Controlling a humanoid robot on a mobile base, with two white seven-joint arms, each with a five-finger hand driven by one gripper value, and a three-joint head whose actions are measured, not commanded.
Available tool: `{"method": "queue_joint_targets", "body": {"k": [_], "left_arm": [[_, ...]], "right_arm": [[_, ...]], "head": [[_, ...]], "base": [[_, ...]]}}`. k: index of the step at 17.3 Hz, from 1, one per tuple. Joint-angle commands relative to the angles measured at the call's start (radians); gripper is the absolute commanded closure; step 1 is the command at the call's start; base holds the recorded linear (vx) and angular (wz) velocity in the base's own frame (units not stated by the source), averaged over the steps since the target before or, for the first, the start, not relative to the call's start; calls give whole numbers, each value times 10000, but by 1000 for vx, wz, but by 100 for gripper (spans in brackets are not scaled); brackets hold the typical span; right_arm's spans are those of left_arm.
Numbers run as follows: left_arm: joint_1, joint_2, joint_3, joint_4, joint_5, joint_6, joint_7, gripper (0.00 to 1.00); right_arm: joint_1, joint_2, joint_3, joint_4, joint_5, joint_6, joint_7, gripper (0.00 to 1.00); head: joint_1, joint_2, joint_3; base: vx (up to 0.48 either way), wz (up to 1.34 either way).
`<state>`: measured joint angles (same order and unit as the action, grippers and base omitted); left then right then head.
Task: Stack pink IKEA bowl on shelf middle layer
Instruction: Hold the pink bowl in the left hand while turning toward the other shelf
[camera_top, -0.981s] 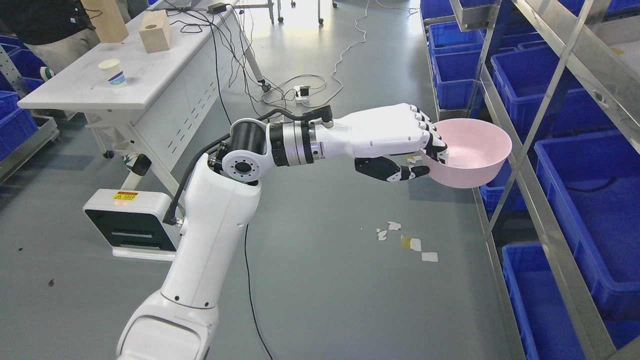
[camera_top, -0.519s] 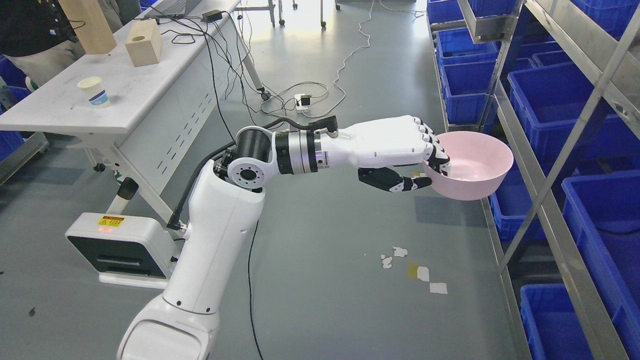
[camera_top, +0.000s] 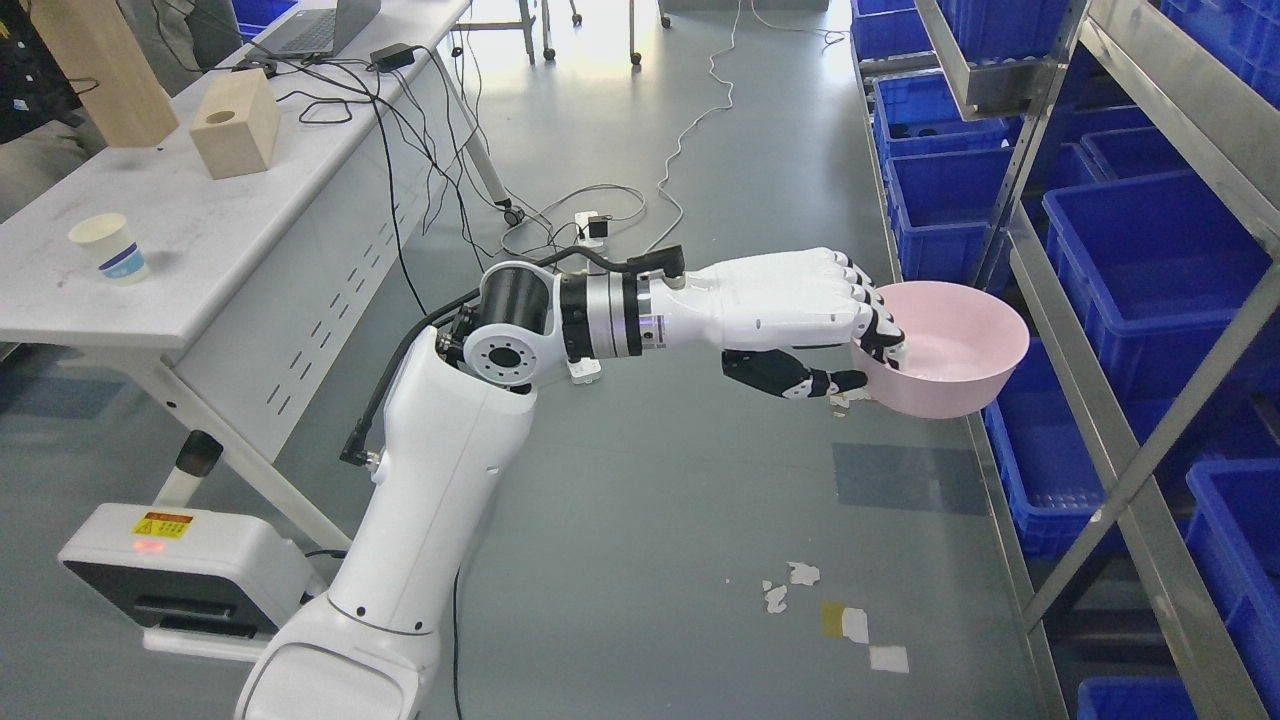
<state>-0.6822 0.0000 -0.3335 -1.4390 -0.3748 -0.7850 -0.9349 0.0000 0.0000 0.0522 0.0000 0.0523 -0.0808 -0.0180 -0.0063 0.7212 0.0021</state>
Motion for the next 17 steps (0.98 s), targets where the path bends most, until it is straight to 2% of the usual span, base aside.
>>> {"method": "queue_joint_targets", "body": {"k": [1,10,17], "left_arm": [[11,175,-208,2,5,-4,38,97],[-4,175,-208,-14,20,-4,68,96],[-35,175,-208,-14,20,-4,68,96]], "right_arm": [[46,-175,0,-175,-1,-5,-4,0],[31,-175,0,-175,-1,-5,-4,0],[31,-175,0,-175,-1,-5,-4,0]], "head": [[0,0,0],[0,0,0],[0,0,0]], "base": [[385,-63],[353,4],[250,-121]]}}
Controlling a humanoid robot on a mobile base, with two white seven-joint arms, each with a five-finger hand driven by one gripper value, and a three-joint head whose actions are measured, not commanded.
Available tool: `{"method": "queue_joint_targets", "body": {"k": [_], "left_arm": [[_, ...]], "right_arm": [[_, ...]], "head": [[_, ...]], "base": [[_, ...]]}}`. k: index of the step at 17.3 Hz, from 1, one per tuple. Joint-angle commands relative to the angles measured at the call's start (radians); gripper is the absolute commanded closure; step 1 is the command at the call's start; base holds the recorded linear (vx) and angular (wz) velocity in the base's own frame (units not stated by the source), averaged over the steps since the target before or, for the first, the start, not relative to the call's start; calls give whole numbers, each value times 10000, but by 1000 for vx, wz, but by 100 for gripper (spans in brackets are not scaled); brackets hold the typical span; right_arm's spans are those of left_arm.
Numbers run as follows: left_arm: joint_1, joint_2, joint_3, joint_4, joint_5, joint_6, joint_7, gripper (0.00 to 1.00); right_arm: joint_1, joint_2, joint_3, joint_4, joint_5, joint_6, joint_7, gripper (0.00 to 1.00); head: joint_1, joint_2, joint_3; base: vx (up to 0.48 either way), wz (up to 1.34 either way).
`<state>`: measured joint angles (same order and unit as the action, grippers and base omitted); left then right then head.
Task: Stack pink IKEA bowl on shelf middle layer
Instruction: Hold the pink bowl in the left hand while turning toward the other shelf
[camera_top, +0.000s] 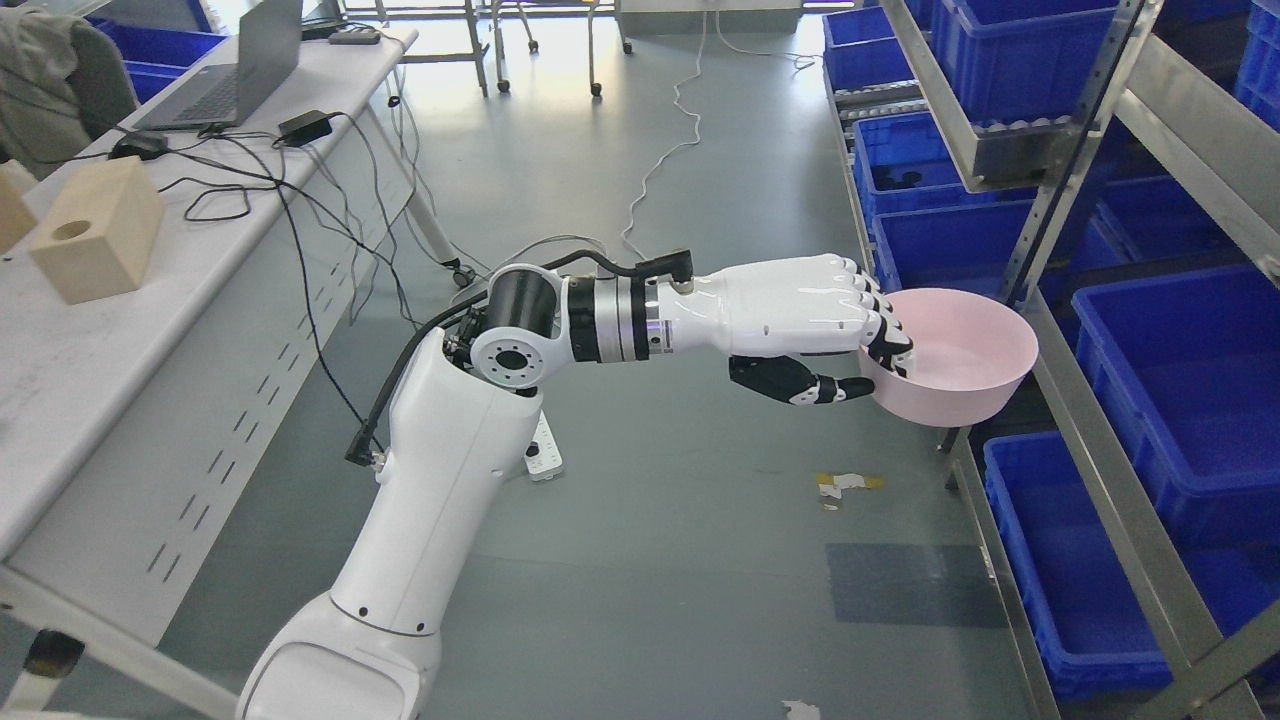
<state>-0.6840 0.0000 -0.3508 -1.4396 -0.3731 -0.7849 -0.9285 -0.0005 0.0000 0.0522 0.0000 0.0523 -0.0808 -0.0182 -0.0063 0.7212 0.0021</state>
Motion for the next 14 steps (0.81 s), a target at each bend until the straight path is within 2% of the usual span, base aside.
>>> {"method": "queue_joint_targets", "body": {"k": [1,5,14], "left_arm": [[-17,174,-35,-8,3,-4,4,96],[-17,174,-35,-23,3,-4,4,96],[-47,174,-35,-192,3,-4,20,96]], "right_arm": [[36,-175,0,-174,-1,-5,-2,0],[36,-175,0,-174,-1,-5,-2,0],[36,-175,0,-174,-1,-5,-2,0]], "head": [[0,0,0],[0,0,0],[0,0,0]], "base": [[169,-659],[140,-971],[38,-1518]]}}
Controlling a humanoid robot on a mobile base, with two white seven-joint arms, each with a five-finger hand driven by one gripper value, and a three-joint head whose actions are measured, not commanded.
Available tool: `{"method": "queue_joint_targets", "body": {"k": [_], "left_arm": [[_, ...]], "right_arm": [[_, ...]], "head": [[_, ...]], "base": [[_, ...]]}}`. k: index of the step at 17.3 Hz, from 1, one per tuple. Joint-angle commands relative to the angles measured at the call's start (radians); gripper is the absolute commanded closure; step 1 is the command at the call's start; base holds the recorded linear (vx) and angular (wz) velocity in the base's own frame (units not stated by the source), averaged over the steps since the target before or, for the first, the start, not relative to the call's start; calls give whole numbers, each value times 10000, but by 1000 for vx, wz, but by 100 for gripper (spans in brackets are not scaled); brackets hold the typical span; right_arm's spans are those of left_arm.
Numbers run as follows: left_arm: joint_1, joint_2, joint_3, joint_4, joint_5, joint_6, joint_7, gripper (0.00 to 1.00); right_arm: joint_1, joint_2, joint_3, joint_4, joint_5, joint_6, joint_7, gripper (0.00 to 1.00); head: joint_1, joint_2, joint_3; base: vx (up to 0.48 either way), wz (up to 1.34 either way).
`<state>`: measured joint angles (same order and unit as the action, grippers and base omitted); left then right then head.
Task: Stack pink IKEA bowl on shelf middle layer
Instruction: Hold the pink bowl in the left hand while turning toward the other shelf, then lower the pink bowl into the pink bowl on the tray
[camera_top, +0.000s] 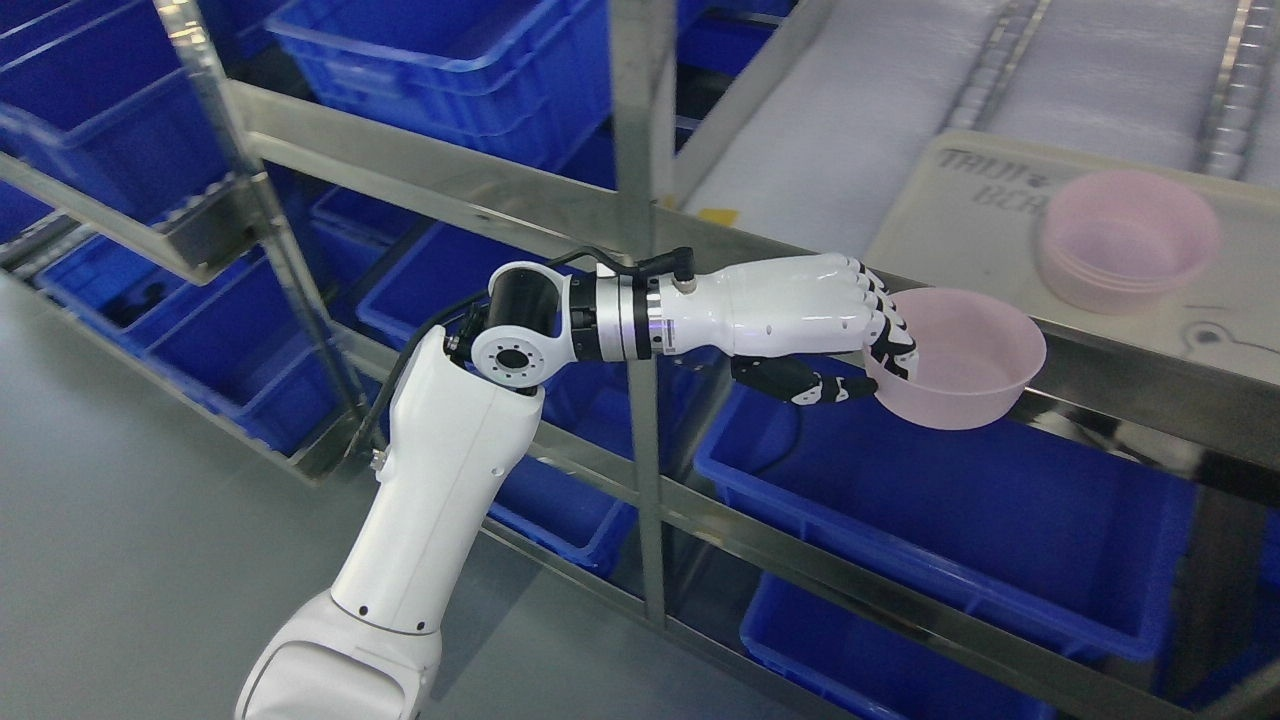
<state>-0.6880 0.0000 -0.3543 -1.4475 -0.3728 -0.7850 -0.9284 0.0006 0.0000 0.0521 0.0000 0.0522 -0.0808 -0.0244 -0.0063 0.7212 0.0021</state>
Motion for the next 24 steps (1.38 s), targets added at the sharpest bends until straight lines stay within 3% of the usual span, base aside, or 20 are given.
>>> {"method": "queue_joint_targets", "body": {"k": [1,8,11,15,19,24], "left_arm": [[-22,174,0,-128,0,-4,19,96],[-160,174,213,-128,15,-4,216,94],[-756,174,1803,-113,-76,-4,158,94],[-1478,174,2408,39,-1269,-4,-456,95],[-2306,174,2853,1020,-3724,-4,-580,94],[-3090,174,3190,1267,-4141,-4,-442,95]], "right_arm": [[24,-175,0,-175,-1,-5,60,0],[24,-175,0,-175,-1,-5,60,0],[39,-175,0,-175,-1,-5,60,0],[24,-175,0,-175,-1,-5,60,0],[24,-175,0,-175,-1,-5,60,0],[24,-175,0,-175,-1,-5,60,0]], "head": [[0,0,0],[0,0,0],[0,0,0],[0,0,0],[0,0,0],[0,0,0]], "base": [[28,-1131],[34,-721],[27,-158],[0,0],[-2,-11],[0,0]]}}
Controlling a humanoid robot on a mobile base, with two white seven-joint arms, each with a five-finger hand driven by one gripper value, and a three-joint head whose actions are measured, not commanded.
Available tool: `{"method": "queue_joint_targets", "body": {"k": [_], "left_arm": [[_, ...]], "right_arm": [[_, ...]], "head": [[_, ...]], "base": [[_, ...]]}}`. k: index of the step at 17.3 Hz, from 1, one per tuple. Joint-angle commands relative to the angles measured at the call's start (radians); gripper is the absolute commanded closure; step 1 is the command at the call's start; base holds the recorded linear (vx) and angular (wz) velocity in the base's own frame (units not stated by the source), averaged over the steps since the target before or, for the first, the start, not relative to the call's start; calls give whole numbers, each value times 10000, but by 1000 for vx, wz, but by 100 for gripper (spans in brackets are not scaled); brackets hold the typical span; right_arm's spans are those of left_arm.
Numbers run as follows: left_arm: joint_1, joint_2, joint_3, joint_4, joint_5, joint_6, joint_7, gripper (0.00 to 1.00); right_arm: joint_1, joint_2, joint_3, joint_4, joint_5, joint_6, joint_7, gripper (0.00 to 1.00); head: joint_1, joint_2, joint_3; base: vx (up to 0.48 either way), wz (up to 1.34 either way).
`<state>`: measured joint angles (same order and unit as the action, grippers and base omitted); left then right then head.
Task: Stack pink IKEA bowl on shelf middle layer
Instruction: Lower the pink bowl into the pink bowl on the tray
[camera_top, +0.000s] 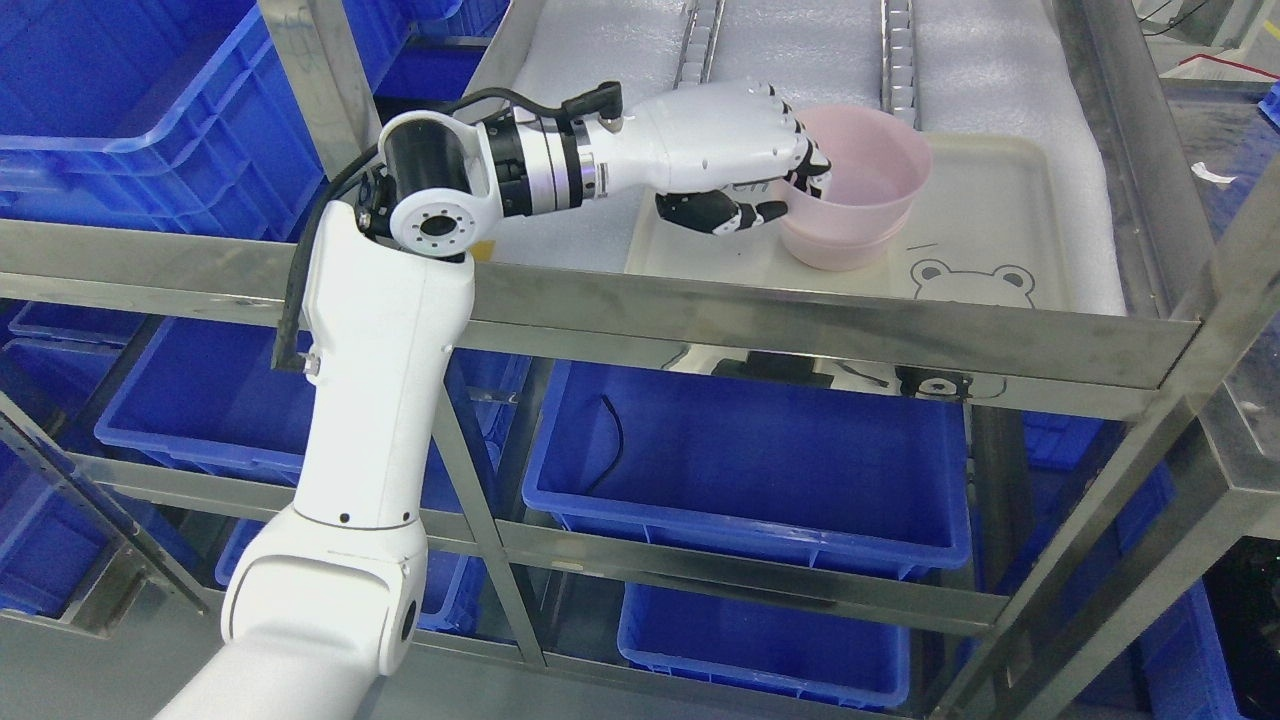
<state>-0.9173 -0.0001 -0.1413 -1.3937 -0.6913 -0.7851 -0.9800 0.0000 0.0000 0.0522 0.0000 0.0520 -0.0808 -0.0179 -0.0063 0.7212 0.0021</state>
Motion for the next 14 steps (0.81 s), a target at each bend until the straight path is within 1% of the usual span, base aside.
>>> {"method": "queue_joint_targets", "body": {"k": [1,3,5,8,10,14], "left_arm": [[-767,175,1045,851,-1033,-3,59,95],[-675,175,831,1325,-1399,-3,59,94],[-767,175,66,1802,-1463,-3,104,94],[-767,175,-779,2033,-1417,-3,533,94],[-767,175,-1025,2369,-1340,-3,1008,93],[-690,175,-1180,2525,-1585,-3,1010,93]], "right_arm": [[31,-175,0,-175,2,-5,-5,0],[31,-175,0,-175,2,-5,-5,0],[31,-175,0,-175,2,-5,-5,0],[31,-175,0,-175,2,-5,-5,0],[31,-175,0,-175,2,-5,-5,0],[31,-175,0,-175,2,-5,-5,0]], "head": [[0,0,0],[0,0,0],[0,0,0],[0,0,0],[0,0,0],[0,0,0]], "base": [[2,-27],[4,-36],[4,-31],[1,-5],[0,0],[1,-140]]}}
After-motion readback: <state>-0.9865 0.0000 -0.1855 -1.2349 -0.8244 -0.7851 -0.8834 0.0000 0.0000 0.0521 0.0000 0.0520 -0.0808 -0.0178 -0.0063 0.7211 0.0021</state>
